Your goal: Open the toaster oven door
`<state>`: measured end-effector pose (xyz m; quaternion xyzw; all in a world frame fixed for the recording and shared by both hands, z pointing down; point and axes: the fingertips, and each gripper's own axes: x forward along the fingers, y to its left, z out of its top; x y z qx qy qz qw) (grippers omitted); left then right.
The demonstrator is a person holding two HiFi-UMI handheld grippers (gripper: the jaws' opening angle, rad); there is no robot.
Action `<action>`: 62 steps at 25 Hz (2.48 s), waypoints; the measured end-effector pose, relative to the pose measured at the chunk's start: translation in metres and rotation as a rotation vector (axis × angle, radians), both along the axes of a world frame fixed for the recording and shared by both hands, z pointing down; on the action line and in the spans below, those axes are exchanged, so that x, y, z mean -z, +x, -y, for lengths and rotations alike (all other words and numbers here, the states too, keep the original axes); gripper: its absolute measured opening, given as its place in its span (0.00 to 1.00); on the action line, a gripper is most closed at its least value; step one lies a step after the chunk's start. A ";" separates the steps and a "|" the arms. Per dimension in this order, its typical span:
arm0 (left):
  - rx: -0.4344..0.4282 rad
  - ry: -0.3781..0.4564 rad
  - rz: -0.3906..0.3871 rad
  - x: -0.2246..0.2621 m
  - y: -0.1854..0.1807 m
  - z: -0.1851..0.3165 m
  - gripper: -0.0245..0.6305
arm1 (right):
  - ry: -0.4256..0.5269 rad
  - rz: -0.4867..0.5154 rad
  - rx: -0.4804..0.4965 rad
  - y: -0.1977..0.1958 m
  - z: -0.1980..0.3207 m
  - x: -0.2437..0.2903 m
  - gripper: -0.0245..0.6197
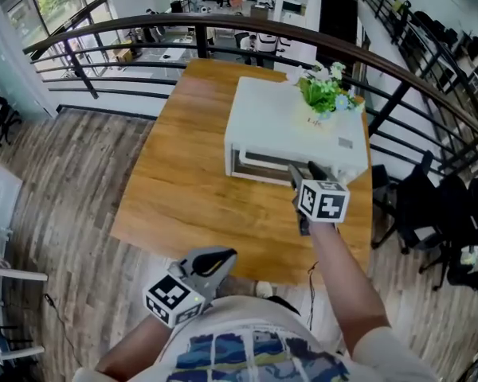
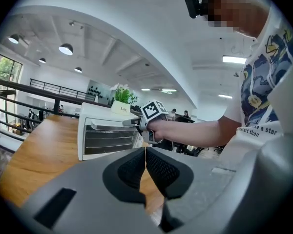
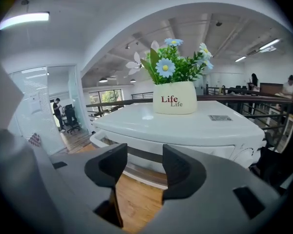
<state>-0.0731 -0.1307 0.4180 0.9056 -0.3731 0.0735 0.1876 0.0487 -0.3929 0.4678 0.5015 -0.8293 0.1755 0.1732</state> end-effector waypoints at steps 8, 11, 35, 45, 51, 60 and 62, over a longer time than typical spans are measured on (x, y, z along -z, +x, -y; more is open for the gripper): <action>-0.040 -0.010 -0.011 -0.007 -0.046 -0.013 0.05 | -0.018 -0.011 -0.142 -0.005 0.008 0.001 0.40; -0.055 -0.013 -0.019 -0.010 -0.057 -0.018 0.05 | -0.037 -0.020 -0.162 -0.004 0.008 -0.001 0.40; -0.189 -0.013 -0.038 -0.020 -0.099 -0.029 0.05 | -0.022 -0.042 -0.251 -0.002 -0.008 -0.007 0.40; -0.204 -0.004 -0.044 -0.017 -0.107 -0.034 0.05 | 0.008 -0.042 -0.270 -0.001 -0.034 -0.014 0.40; -0.223 0.007 -0.060 -0.018 -0.105 -0.033 0.05 | 0.033 -0.040 -0.278 0.000 -0.050 -0.023 0.39; -0.244 0.010 -0.064 -0.016 -0.099 -0.033 0.05 | 0.021 -0.043 -0.290 0.005 -0.075 -0.045 0.39; -0.247 0.006 -0.065 -0.016 -0.099 -0.033 0.05 | 0.019 -0.044 -0.291 0.005 -0.078 -0.047 0.39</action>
